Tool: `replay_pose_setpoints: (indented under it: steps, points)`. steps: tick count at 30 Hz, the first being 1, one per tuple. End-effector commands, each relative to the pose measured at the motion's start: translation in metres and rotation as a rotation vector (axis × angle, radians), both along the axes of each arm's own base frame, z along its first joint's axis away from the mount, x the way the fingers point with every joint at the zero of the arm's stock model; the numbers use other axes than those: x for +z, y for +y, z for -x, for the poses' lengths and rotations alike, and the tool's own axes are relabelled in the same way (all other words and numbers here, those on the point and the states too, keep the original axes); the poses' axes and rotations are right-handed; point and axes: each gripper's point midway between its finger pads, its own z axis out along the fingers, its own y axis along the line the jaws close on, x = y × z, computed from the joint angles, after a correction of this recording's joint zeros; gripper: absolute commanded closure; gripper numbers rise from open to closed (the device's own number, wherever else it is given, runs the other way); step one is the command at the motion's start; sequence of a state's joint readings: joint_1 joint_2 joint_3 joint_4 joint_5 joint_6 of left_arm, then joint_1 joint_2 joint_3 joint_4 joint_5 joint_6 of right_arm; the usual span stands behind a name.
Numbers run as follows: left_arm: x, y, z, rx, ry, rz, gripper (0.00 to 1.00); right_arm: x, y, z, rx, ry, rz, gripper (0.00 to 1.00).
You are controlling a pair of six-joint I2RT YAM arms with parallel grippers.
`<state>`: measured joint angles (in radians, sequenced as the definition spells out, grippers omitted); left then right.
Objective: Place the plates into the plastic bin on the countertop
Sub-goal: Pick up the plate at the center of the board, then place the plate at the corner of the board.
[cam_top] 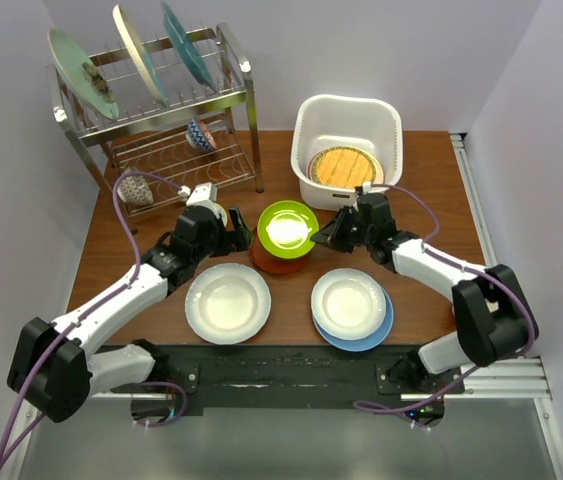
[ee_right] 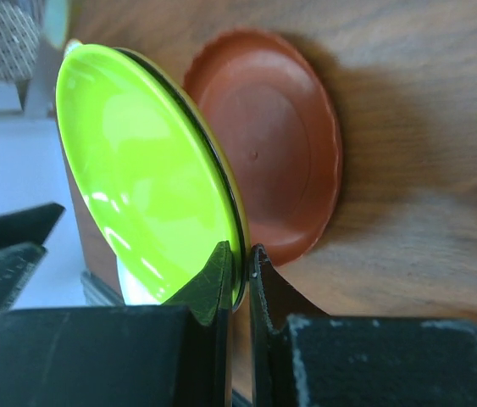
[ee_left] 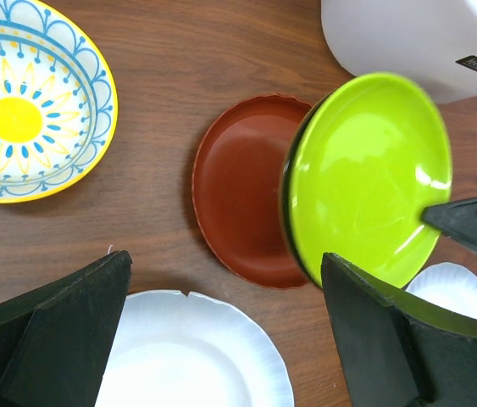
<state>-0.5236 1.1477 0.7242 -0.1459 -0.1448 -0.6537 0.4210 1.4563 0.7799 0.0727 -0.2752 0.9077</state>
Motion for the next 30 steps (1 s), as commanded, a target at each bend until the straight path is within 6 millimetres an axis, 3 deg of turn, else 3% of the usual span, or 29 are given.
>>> replay_pose_setpoints:
  steps: [1,12,19,28,30]
  points:
    - [0.012,0.003,-0.006,0.027,-0.041,0.024,0.01,0.008,0.028,0.011,0.140,-0.002,-0.086,1.00]
    - [0.005,0.003,-0.005,0.029,-0.023,0.020,0.01,-0.022,0.084,0.057,0.376,0.081,-0.035,1.00]
    - [0.001,0.004,-0.005,0.036,-0.014,0.013,0.01,-0.030,0.097,0.075,0.435,0.092,-0.006,1.00]
    - [-0.007,0.003,-0.004,0.033,0.004,0.014,0.01,0.000,0.098,0.075,0.435,0.016,-0.027,1.00]
    - [-0.008,0.003,-0.004,0.031,0.004,0.015,0.01,-0.001,0.104,0.081,0.472,0.031,-0.022,1.00]
